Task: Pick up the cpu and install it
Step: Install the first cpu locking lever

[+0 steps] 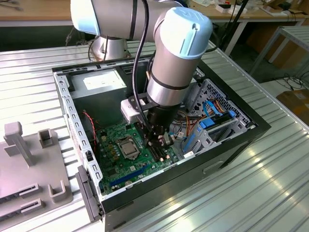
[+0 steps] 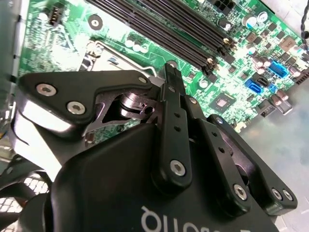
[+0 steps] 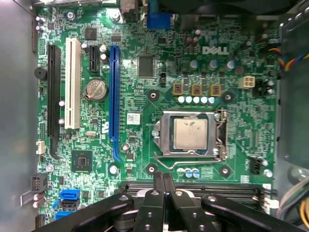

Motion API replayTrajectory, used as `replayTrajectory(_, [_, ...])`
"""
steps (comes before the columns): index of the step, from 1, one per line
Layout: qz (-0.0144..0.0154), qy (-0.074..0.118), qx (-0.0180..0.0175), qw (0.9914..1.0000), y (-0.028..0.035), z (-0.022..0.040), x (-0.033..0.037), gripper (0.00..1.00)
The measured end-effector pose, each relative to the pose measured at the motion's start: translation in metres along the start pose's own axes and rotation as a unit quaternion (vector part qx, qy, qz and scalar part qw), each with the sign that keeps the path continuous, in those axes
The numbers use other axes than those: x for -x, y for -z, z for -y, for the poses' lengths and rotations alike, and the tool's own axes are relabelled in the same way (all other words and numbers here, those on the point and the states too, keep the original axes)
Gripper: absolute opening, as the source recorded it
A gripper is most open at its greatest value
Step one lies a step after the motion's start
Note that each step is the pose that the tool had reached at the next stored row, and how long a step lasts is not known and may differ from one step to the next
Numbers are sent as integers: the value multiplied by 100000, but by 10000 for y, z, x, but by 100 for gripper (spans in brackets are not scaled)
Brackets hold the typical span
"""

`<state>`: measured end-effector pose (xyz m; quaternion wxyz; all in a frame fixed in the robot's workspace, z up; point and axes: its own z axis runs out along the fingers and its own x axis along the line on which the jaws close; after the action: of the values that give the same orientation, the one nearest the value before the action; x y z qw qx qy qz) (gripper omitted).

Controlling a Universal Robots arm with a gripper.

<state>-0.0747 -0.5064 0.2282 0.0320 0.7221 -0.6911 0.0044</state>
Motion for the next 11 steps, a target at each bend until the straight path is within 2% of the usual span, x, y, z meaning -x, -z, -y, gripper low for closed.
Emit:
replayTrajectory(8, [-9, -14, -123, 100000, -139, 3, -34, 11])
replayTrajectory(10, [-9, -16, -173, 100000, -220, 6, -35, 11])
replayTrajectory(11, [-11, -15, -180, 100000, -238, 7, -35, 11])
